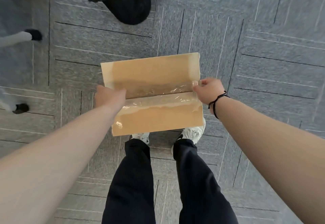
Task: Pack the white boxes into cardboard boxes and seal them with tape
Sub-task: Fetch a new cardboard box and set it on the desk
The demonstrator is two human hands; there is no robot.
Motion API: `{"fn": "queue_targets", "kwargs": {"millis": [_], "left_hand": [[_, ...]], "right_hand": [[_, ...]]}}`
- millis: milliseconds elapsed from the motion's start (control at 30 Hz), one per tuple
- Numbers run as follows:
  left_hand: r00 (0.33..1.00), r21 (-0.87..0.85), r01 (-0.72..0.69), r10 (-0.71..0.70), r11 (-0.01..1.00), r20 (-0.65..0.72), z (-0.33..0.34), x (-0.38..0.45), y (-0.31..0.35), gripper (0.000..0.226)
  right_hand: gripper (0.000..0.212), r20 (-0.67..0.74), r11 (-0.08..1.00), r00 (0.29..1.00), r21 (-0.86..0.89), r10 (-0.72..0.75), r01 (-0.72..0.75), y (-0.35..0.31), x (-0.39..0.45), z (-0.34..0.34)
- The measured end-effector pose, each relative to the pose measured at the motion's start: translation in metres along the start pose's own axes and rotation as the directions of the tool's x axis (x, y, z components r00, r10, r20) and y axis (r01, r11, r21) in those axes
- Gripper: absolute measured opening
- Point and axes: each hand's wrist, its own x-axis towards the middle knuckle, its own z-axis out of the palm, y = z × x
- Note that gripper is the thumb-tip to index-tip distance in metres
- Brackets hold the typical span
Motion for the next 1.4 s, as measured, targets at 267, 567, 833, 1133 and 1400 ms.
{"fn": "queue_targets", "kwargs": {"millis": [267, 567, 833, 1133, 1400], "left_hand": [[0.994, -0.026, 0.101, -0.102, 0.995, -0.028, 0.003, 0.006, 0.01, 0.065], [0.991, -0.017, 0.107, -0.108, 0.994, -0.081, 0.005, 0.011, 0.011, 0.042], [0.996, -0.035, 0.039, -0.041, 0.999, -0.079, -0.015, -0.018, 0.028, 0.039], [0.979, 0.045, -0.178, 0.182, 0.983, -0.093, -0.086, -0.109, 0.084, 0.048], [0.883, 0.168, -0.457, 0.468, 0.874, -0.033, -0.173, -0.204, 0.136, 0.022]], "right_hand": [[0.021, 0.005, 1.0, 1.0, -0.015, 0.015, -0.015, 0.003, 0.005, -0.005], [0.017, -0.05, 0.998, 0.998, 0.046, 0.04, -0.038, 0.002, 0.006, -0.005], [0.021, -0.094, 0.969, 0.985, 0.212, 0.147, -0.125, 0.009, -0.008, -0.023], [0.015, -0.212, 0.957, 0.97, 0.283, 0.123, -0.06, -0.011, -0.103, -0.109], [0.019, -0.369, 0.938, 0.92, 0.348, 0.134, 0.003, -0.043, -0.231, -0.192]]}}
